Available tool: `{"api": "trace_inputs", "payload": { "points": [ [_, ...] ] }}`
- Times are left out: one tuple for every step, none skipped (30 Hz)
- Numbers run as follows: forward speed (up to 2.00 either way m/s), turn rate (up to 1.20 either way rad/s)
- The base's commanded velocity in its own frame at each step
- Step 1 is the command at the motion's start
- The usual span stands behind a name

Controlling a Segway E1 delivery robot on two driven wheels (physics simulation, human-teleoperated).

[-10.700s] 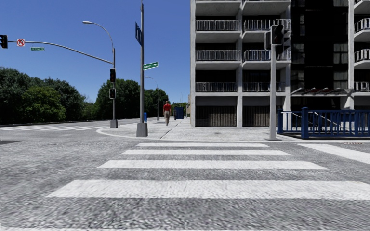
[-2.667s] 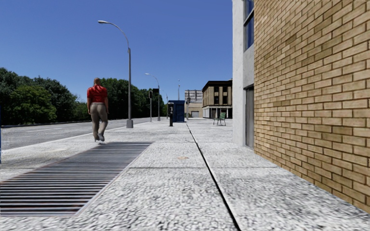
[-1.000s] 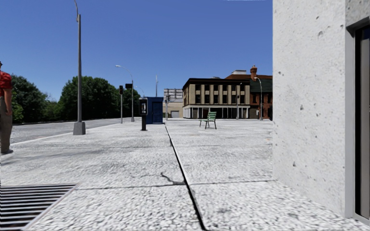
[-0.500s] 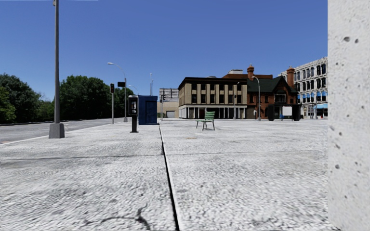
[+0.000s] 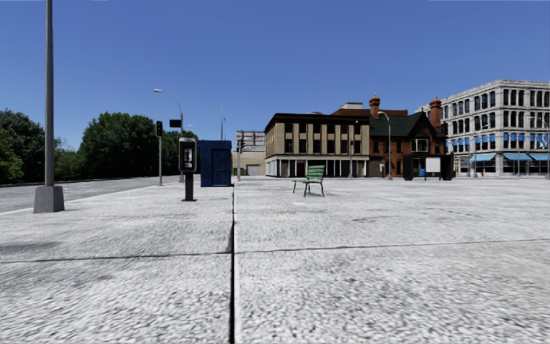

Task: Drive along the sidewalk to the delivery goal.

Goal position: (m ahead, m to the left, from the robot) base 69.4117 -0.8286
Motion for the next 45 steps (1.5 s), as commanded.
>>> {"api": "trace_inputs", "payload": {
  "points": [
    [2.00,0.00],
    [2.00,0.00],
    [2.00,0.00],
    [2.00,0.00],
    [2.00,0.00],
    [2.00,0.00],
    [2.00,0.00],
    [2.00,0.00],
    [2.00,0.00],
    [2.00,0.00],
    [2.00,0.00],
    [2.00,0.00],
    [2.00,0.00],
    [2.00,0.00],
    [2.00,0.00],
    [2.00,0.00],
    [2.00,0.00],
    [2.00,0.00],
    [2.00,0.00],
    [2.00,0.00],
    [2.00,0.00],
    [2.00,0.00],
    [2.00,0.00],
    [2.00,0.00],
    [2.00,0.00],
    [2.00,0.00],
    [2.00,0.00],
    [2.00,0.00],
    [2.00,0.00],
    [2.00,0.00],
    [2.00,0.00],
    [2.00,0.00],
    [2.00,0.00],
    [2.00,0.00],
    [2.00,0.00],
    [2.00,0.00],
    [2.00,0.00],
    [2.00,0.00],
    [2.00,0.00],
    [2.00,0.00],
    [2.00,0.06],
    [2.00,0.19],
    [2.00,0.22],
    [2.00,0.23],
    [2.00,0.23]
  ]
}}
